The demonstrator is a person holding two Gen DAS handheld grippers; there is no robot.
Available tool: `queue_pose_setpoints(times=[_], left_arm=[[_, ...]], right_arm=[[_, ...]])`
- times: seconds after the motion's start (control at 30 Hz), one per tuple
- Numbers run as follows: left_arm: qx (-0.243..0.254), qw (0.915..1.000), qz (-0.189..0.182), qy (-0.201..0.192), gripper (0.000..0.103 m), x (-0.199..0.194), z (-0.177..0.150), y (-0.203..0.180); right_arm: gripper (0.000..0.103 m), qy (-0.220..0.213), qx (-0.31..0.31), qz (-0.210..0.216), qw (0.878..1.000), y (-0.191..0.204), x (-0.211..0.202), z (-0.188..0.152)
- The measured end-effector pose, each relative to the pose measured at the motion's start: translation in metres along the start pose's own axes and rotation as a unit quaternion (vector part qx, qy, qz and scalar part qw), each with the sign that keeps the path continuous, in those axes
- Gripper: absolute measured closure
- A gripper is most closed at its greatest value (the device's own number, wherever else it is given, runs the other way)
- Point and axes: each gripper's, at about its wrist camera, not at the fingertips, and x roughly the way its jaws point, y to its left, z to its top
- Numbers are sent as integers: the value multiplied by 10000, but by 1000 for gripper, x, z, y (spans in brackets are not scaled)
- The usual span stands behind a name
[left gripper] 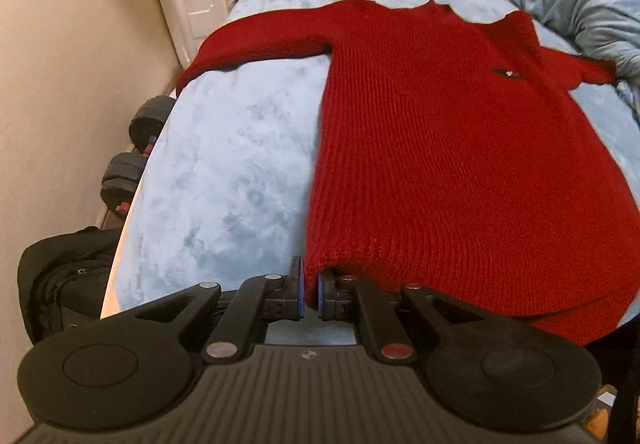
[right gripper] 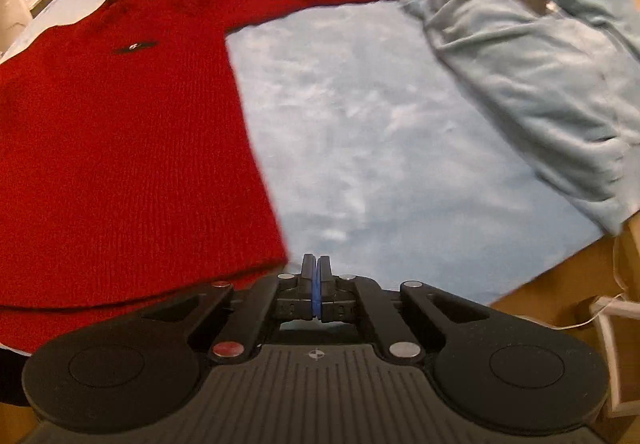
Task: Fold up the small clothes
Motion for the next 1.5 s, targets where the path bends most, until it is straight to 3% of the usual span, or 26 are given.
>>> queue_pose_setpoints(times=[0.13,0.17,0.2,0.27,0.33,0.4,0.6,0.63,0.7,0.83,0.9,1.0,1.13,1.2,1.27,1.37,1.5], left_arm=[[12,9993,140,349,95,22,-10,0],[-102,9988,152,457,89,25,-12,3],[-219,9982,152,534,80,25,-14,7],[-503,9976,193,429,37,21,-13,18],[-778,9964,299,179,11,13,-8,31],[-1014,9944,291,-104,3,7,5,45],[-1634,9847,-411,-439,3,33,78,67],[-1795,9793,-716,-595,3,33,90,70],[-1703,9765,-1177,-602,3,30,104,71],[-1487,9817,-1080,-501,2,29,88,79],[-1677,9806,-964,-301,2,37,78,83],[-1877,9762,-1080,84,2,53,72,82],[-1661,9821,-888,1,2,74,83,66],[-1792,9800,-851,-151,2,86,99,67],[-2108,9739,-721,-435,2,96,121,76],[-2831,9545,-582,-735,2,120,162,99],[-3923,9122,-1031,-575,2,172,200,134]], right_arm=[[103,202,484,274,9982,-18,8,-14],[103,221,620,413,9970,-18,9,-13],[101,199,710,523,9959,-15,9,-11],[100,29,705,699,9951,-4,7,-4],[89,-106,527,797,9954,10,6,8],[78,-145,404,780,9960,26,10,22],[76,1,-69,889,9960,74,24,50],[76,32,-192,872,9960,80,25,53],[76,18,-361,876,9955,88,24,58],[74,-37,-581,899,9942,99,32,65],[74,24,-686,901,9936,107,43,65],[74,202,-706,931,9930,119,50,60],[73,280,-629,993,9927,120,45,49],[73,337,-580,868,9940,115,43,46],[73,340,-485,822,9949,106,41,45],[73,311,-361,722,9962,96,38,46],[73,406,-255,668,9966,88,48,46]])
